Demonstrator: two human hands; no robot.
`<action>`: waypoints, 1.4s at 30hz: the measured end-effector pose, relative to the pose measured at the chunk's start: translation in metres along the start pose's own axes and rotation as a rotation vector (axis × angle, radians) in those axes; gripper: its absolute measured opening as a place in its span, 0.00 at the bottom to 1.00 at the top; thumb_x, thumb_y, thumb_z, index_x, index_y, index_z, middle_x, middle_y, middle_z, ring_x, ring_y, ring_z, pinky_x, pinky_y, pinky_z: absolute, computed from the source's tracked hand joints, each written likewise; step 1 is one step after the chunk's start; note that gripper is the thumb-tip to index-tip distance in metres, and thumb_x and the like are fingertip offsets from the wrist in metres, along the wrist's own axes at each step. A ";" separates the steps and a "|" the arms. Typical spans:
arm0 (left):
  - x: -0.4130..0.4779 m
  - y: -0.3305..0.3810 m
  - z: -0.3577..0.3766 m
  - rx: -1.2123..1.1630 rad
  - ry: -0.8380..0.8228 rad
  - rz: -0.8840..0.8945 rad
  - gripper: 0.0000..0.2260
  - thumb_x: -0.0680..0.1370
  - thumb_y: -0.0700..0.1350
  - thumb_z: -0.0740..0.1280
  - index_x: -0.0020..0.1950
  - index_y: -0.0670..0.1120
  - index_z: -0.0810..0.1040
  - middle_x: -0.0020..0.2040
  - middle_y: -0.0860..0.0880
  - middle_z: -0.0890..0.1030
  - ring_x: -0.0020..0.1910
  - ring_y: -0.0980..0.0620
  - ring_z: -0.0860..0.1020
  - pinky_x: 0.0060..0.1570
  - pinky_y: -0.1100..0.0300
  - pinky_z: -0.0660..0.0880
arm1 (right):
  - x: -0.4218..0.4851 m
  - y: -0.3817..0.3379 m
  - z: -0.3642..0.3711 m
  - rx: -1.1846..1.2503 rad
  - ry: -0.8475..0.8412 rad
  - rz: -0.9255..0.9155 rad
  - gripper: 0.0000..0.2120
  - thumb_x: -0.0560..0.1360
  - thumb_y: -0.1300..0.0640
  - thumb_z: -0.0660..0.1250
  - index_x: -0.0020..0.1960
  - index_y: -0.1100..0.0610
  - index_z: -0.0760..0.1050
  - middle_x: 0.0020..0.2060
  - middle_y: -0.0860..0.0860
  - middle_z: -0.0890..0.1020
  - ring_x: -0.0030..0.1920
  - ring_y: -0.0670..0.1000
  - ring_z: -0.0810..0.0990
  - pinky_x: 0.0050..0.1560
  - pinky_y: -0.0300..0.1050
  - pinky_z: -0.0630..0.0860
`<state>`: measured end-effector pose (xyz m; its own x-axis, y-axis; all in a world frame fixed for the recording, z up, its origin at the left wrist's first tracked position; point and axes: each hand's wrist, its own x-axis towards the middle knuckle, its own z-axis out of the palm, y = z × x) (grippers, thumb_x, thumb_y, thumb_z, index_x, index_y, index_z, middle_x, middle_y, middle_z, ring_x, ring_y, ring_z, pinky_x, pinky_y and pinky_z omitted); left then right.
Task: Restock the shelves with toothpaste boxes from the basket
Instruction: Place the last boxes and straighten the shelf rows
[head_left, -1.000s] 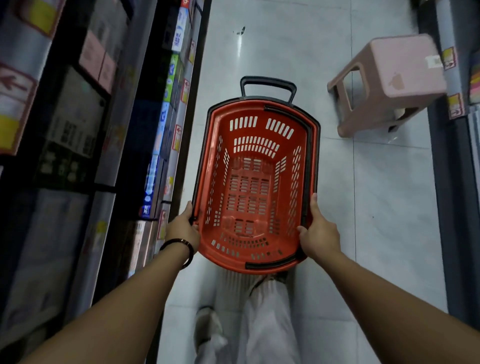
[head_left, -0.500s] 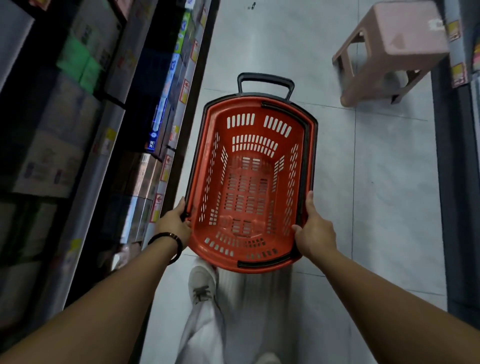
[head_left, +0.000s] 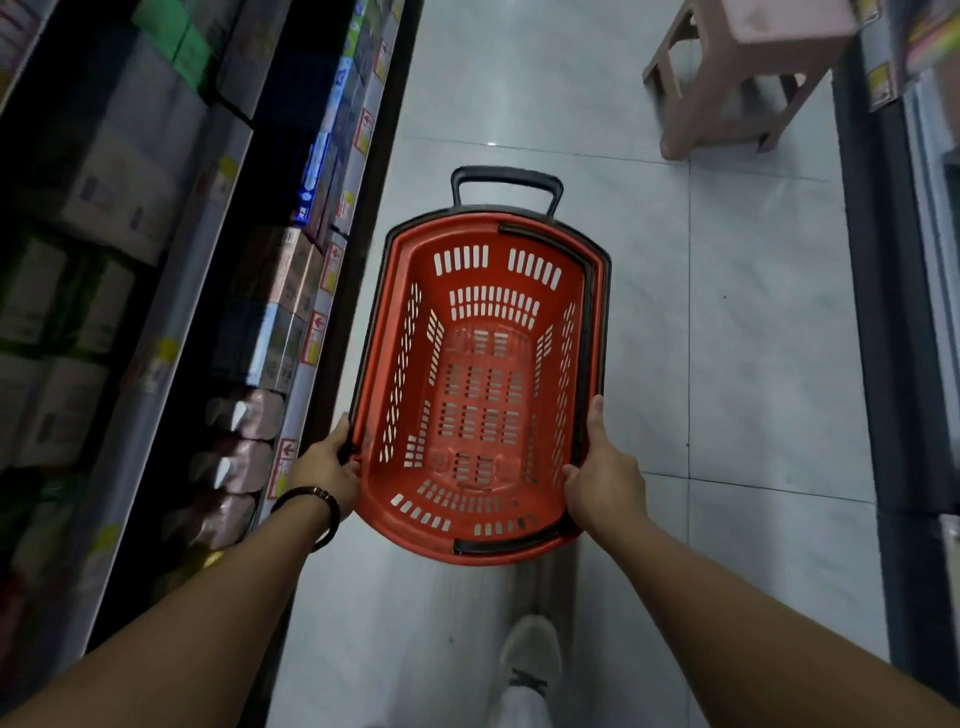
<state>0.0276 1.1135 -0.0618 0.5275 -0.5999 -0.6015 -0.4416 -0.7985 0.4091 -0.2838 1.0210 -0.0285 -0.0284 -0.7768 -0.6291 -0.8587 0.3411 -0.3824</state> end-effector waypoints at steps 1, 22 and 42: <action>-0.007 -0.009 0.002 0.010 0.008 -0.004 0.31 0.83 0.38 0.62 0.83 0.58 0.60 0.67 0.43 0.80 0.56 0.40 0.81 0.60 0.46 0.81 | -0.012 0.006 0.005 -0.007 0.009 -0.003 0.45 0.84 0.51 0.66 0.83 0.35 0.34 0.39 0.47 0.75 0.36 0.45 0.76 0.42 0.43 0.74; -0.209 -0.200 0.051 -0.206 -0.015 -0.037 0.26 0.84 0.37 0.63 0.79 0.58 0.67 0.57 0.48 0.83 0.46 0.52 0.81 0.50 0.65 0.73 | -0.219 0.143 0.130 -0.056 -0.005 0.008 0.49 0.84 0.51 0.68 0.81 0.33 0.30 0.43 0.46 0.76 0.37 0.41 0.75 0.42 0.39 0.74; -0.302 -0.292 0.069 -0.179 -0.044 -0.008 0.26 0.82 0.50 0.69 0.80 0.56 0.67 0.56 0.50 0.84 0.55 0.46 0.82 0.61 0.48 0.79 | -0.302 0.225 0.187 -0.228 -0.113 -0.100 0.52 0.83 0.43 0.62 0.75 0.41 0.15 0.47 0.53 0.81 0.41 0.51 0.82 0.46 0.51 0.84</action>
<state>-0.0526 1.5309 -0.0470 0.4963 -0.5938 -0.6333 -0.2989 -0.8017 0.5176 -0.3733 1.4314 -0.0507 0.1084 -0.7322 -0.6724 -0.9479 0.1276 -0.2918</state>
